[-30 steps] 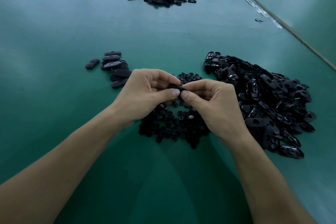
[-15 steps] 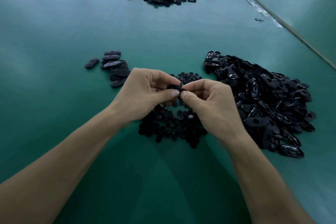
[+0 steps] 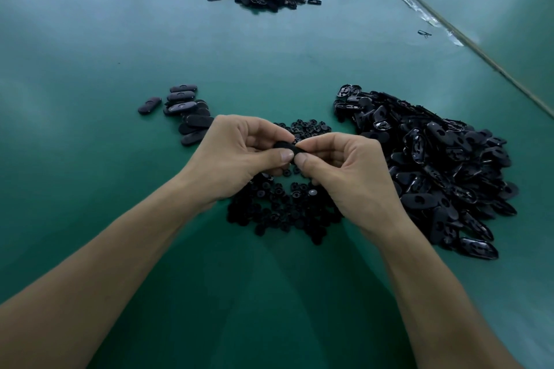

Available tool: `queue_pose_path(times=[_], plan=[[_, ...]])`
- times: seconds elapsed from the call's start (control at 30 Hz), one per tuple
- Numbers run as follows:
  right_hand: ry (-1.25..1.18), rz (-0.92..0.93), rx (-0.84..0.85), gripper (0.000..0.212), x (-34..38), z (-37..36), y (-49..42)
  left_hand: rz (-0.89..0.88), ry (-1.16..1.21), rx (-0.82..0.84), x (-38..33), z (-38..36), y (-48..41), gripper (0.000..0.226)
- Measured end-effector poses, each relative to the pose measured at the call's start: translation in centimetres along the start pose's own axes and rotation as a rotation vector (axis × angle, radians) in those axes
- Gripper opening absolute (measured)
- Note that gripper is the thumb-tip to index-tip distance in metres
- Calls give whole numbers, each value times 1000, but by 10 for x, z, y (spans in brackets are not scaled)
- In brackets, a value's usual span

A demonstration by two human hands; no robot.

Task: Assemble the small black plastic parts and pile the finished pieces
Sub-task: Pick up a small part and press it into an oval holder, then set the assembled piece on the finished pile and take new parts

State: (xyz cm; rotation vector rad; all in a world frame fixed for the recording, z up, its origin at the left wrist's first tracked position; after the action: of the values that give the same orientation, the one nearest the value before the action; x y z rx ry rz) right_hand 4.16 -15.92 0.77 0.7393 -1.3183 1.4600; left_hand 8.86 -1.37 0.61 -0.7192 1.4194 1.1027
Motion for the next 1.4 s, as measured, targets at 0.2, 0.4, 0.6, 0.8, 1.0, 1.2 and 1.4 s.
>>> queue_pose_path(times=[0.2, 0.4, 0.6, 0.8, 1.0, 1.2, 1.4], plan=[[68, 2, -24, 14, 0, 2, 1, -29, -38, -11, -2, 0, 0, 20], [144, -17, -58, 11, -1, 5, 0, -71, -65, -68, -4, 2, 0, 20], [111, -13, -44, 13, 1, 3, 1, -106, -107, -87, -9, 6, 3, 20], [81, 11, -19, 17, 6, 2, 1, -173, -173, -135, -15, 8, 5, 19], [488, 53, -156, 18, 15, 32, 2, -190, -134, -244, -15, 30, -1, 19], [1067, -144, -85, 38, 7, 52, 11, -176, -52, -463, -11, 79, -7, 15], [1142, -232, -30, 33, 4, 55, 13, -77, -64, -595, 6, 115, -11, 13]])
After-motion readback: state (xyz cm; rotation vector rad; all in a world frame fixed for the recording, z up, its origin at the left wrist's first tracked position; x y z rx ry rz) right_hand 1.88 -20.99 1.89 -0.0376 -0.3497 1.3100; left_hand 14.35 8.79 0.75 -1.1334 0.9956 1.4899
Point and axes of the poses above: each hand's wrist, its own y-axis away from the middle knuckle, its own z-axis out of the back of the hand, x = y × z, the point moved 10 cm from there along -y, towards the middle knuckle, and after that the axes turned 14 degrees about z, right-handed, at the moved point
